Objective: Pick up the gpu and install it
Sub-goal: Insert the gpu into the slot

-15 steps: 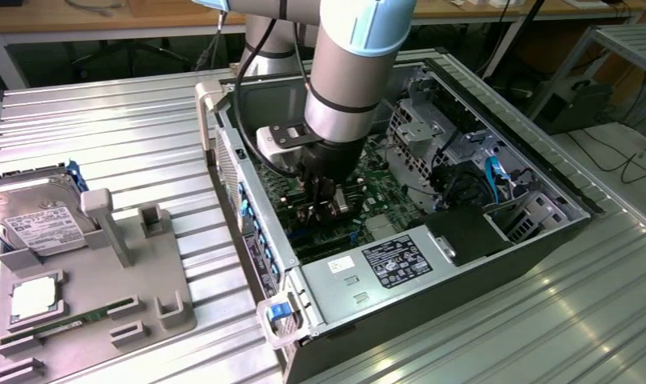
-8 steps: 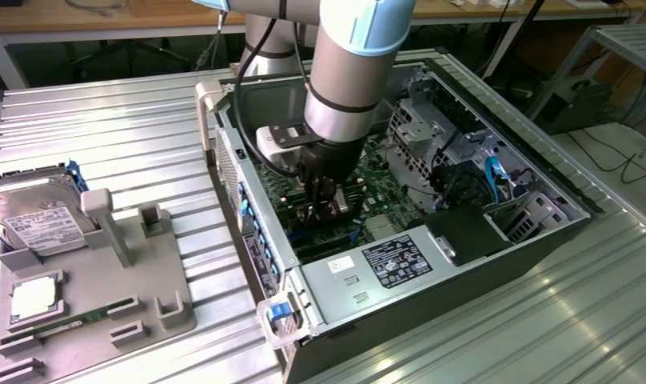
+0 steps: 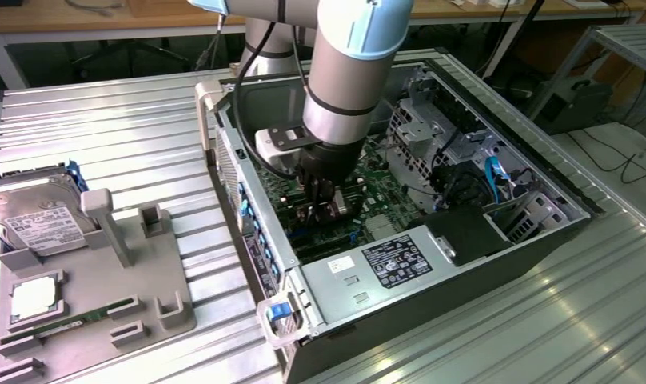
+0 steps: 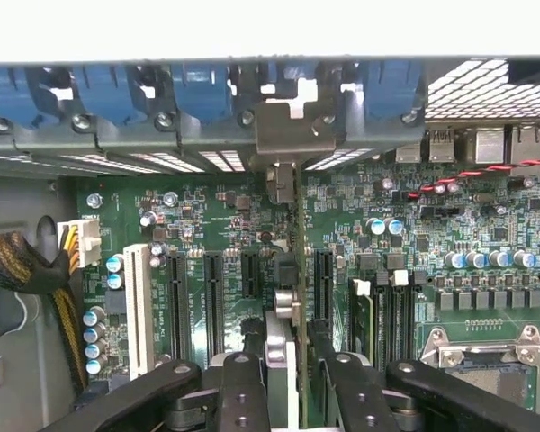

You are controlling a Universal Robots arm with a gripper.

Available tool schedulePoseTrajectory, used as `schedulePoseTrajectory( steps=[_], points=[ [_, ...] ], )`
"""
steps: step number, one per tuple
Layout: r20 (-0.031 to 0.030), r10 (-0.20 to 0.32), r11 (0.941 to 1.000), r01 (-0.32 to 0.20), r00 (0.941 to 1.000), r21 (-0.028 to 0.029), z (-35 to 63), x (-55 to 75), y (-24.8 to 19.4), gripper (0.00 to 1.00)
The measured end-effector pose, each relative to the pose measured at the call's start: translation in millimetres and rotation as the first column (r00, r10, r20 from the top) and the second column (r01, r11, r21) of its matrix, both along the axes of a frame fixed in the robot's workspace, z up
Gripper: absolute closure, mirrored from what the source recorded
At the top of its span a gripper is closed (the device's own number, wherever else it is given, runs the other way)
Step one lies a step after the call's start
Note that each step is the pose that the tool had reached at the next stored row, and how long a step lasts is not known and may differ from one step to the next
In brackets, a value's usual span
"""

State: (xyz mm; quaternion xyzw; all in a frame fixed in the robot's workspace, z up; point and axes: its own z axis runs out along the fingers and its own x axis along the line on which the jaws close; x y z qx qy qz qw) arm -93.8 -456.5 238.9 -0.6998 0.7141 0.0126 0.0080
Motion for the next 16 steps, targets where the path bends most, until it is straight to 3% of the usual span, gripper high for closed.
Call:
schedulePoseTrajectory(
  steps=[10, 13, 16],
  points=[
    [0.0023, 0.000, 1.0000, 0.000, 1.0000, 0.0013, 0.5, 0.0, 0.2, 0.69],
    [0.0037, 0.000, 1.0000, 0.000, 1.0000, 0.0003, 3.9, -0.1, 1.0, 0.56],
    [0.0050, 0.000, 1.0000, 0.000, 1.0000, -0.0010, 8.9, 0.0, 1.8, 0.56]
  ],
)
